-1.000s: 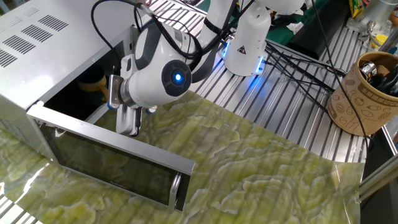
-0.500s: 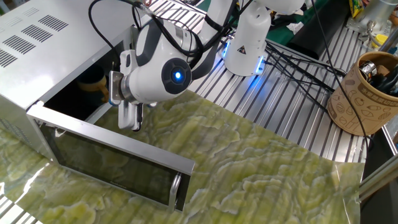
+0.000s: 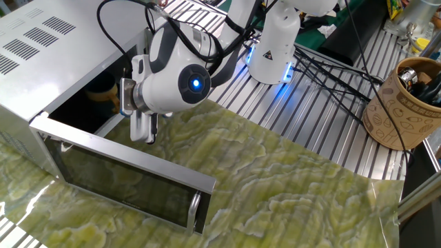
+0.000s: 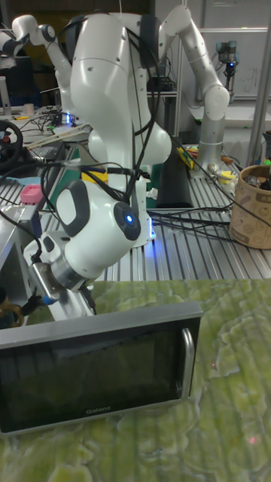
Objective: Put the bowl into the microwave
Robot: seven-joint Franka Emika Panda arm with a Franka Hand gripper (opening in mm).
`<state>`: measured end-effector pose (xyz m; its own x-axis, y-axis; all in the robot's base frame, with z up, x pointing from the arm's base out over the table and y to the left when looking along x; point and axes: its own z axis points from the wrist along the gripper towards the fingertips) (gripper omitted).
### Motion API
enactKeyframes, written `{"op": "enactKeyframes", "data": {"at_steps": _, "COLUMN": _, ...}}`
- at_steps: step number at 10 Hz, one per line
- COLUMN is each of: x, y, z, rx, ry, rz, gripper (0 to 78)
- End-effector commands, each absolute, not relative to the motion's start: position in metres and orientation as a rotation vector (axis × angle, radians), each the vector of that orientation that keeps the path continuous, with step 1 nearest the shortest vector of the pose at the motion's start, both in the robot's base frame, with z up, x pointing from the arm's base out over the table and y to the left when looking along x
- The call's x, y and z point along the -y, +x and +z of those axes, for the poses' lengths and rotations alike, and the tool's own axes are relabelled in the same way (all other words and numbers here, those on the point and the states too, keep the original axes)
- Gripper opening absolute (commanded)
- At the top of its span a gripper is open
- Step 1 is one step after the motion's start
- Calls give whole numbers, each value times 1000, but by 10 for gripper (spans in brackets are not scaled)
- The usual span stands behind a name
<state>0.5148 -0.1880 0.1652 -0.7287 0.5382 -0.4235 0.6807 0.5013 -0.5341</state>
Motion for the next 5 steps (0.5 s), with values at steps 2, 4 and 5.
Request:
{"op": "enactKeyframes", "data": {"at_steps": 2, "x": 201, "y": 514, "z": 160, "rx": -2539, "ry": 1021, "rz": -1045, "gripper": 11}}
{"op": "enactKeyframes", "data": {"at_steps": 4, "x": 203, "y": 512, "z": 159, "rx": -2539, "ry": 1019, "rz": -1048, "gripper": 11}}
{"op": "enactKeyframes", "data": {"at_steps": 5, "x": 203, "y": 512, "z": 158, "rx": -2540, "ry": 1018, "rz": -1048, "gripper": 11}}
